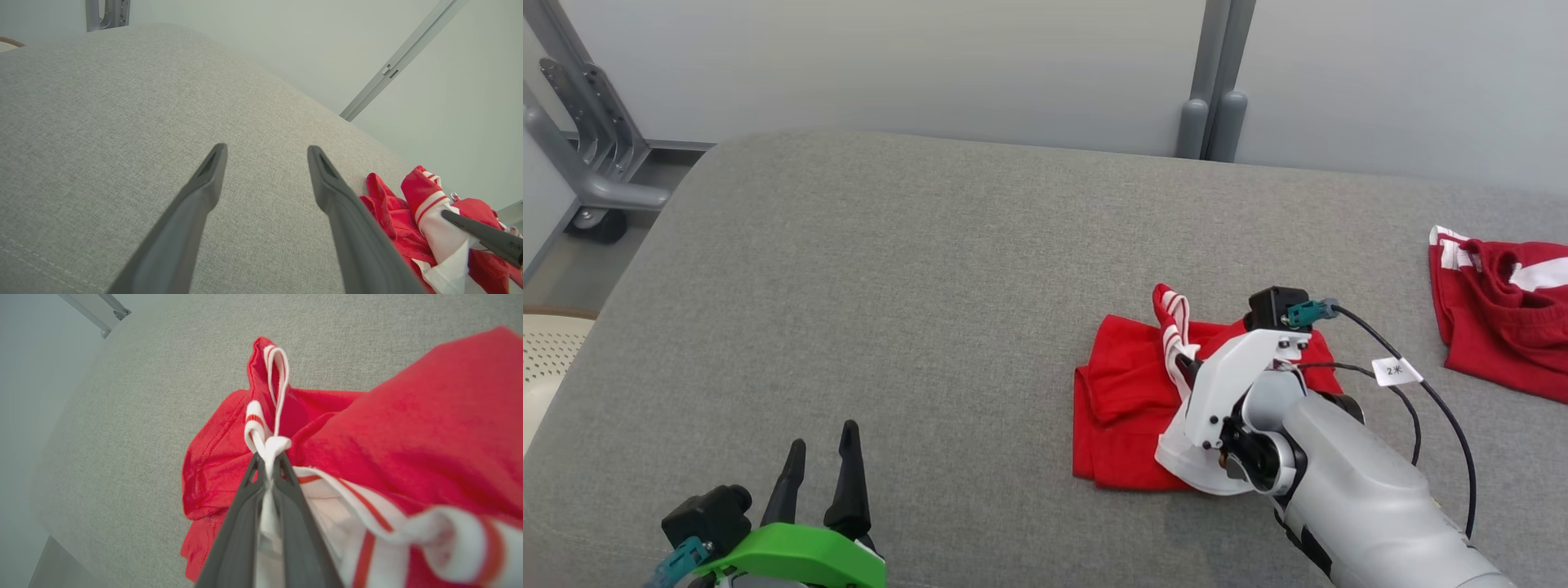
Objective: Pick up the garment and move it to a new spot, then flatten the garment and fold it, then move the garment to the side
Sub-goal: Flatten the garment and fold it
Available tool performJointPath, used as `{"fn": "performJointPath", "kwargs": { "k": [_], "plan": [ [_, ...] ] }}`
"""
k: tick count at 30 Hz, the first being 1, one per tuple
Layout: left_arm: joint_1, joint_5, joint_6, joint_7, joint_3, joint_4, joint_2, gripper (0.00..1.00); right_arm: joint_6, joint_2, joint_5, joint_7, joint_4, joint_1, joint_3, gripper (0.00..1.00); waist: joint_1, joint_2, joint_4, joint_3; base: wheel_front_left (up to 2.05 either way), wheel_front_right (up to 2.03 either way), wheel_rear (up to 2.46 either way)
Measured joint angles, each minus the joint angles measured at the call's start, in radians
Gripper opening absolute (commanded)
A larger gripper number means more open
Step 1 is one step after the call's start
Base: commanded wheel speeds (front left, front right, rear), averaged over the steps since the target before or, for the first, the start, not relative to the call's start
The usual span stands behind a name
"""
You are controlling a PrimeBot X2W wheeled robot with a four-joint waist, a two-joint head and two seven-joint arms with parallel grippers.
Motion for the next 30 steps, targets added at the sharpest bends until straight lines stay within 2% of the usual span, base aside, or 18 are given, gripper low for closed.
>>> {"fn": "performJointPath", "kwargs": {
  "k": [5,6,7,8,9,10,16,22,25,30],
  "plan": [
    [-0.001,0.0,0.0,0.002,-0.004,0.007,0.0,1.0,0.0,0.0,0.013,-0.021,0.02,-0.004,0.004,0.0,0.0,0.0,0.012,-0.007,0.0,0.0,0.0],
    [-0.001,0.0,0.0,0.002,-0.002,0.009,0.0,1.0,0.0,-0.001,0.025,-0.023,0.014,-0.007,0.013,0.08,0.0,0.0,0.014,-0.009,0.0,0.0,0.0],
    [-0.001,0.0,0.0,0.002,-0.001,0.01,0.0,1.0,0.0,0.0,0.04,-0.027,0.008,-0.011,0.023,0.25,0.0,0.0,0.015,-0.011,0.0,0.0,0.0],
    [-0.001,0.0,0.0,0.002,-0.001,0.011,0.0,1.0,0.0,0.0,0.054,-0.03,-0.002,-0.015,0.032,0.47,0.0,0.0,0.016,-0.012,0.0,0.0,0.0],
    [-0.001,0.0,0.0,0.002,-0.001,0.013,0.0,1.0,0.002,0.0,0.063,-0.03,-0.012,-0.019,0.044,0.79,0.0,0.0,0.016,-0.013,0.0,0.0,0.0],
    [-0.001,0.0,0.0,0.002,-0.001,0.014,0.0,1.0,0.007,0.0,0.067,-0.034,-0.021,-0.022,0.057,1.0,0.0,0.0,0.017,-0.015,0.0,0.0,0.0],
    [0.0,0.0,0.0,0.001,0.013,0.021,0.0,1.0,0.046,0.0,0.101,-0.043,-0.084,-0.043,0.143,1.0,0.0,0.0,0.002,-0.024,0.0,0.0,0.0],
    [0.001,0.0,0.0,-0.002,0.031,0.019,0.0,1.0,0.077,0.0,0.123,-0.078,-0.15,-0.091,0.18,1.0,0.0,0.0,-0.028,-0.031,0.0,0.0,0.0],
    [0.001,0.0,0.0,-0.007,0.036,0.014,0.0,1.0,0.081,0.001,0.12,-0.11,-0.163,-0.127,0.169,1.0,0.0,0.0,-0.046,-0.032,0.0,0.0,0.0],
    [0.002,0.0,0.0,-0.008,0.04,0.004,0.0,1.0,0.074,-0.005,0.11,-0.154,-0.127,-0.147,0.095,1.0,0.0,0.0,-0.075,-0.031,0.0,0.0,0.0]
  ]
}}
